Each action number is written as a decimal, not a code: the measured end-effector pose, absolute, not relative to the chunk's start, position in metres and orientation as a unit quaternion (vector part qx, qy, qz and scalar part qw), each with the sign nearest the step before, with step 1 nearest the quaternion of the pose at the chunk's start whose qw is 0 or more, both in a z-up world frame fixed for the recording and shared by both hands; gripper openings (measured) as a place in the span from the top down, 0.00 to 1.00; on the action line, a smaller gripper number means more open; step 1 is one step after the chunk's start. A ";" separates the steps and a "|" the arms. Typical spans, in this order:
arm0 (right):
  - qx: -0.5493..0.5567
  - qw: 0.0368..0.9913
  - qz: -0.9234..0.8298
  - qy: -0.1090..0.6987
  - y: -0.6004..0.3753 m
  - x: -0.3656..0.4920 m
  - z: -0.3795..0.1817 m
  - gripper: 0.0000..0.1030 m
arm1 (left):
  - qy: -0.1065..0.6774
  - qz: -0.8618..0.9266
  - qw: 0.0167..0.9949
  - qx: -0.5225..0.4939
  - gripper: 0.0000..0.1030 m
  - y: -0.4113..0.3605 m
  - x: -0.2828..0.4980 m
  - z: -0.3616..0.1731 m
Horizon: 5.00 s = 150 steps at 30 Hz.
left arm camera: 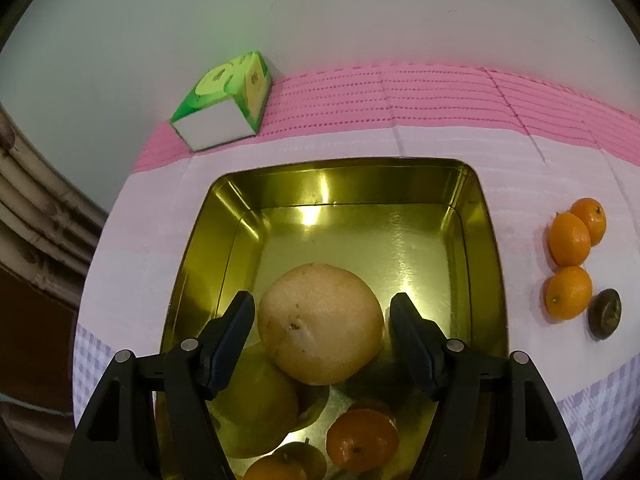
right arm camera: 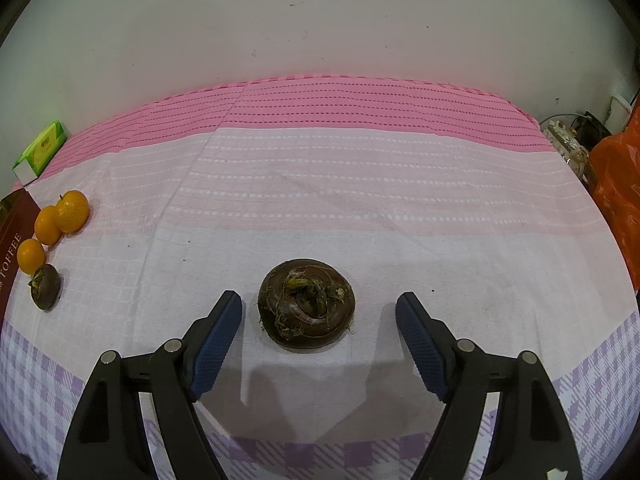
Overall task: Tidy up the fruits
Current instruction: 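Lower the melon into the tin box and open the left gripper, then lift the dark fruit toward the tin box with the right gripper while the left gripper withdraws, then lower the dark fruit into the tin box and open the right gripper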
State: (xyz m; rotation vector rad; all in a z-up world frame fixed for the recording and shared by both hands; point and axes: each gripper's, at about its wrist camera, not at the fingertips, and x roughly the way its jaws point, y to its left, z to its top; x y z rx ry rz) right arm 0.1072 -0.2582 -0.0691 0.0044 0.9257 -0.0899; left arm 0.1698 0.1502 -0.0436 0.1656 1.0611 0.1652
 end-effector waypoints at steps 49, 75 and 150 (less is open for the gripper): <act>-0.004 0.893 -0.040 0.449 -0.249 0.106 -0.065 0.59 | 0.477 0.100 0.873 0.012 0.31 0.216 0.070 -0.015; -0.052 0.892 0.168 0.416 -0.028 0.087 0.004 0.60 | 0.459 0.138 0.877 -0.036 0.18 0.252 0.050 0.008; -0.131 0.862 0.258 0.417 0.117 0.085 -0.013 0.46 | 0.491 0.185 0.848 -0.071 0.17 0.288 0.039 -0.012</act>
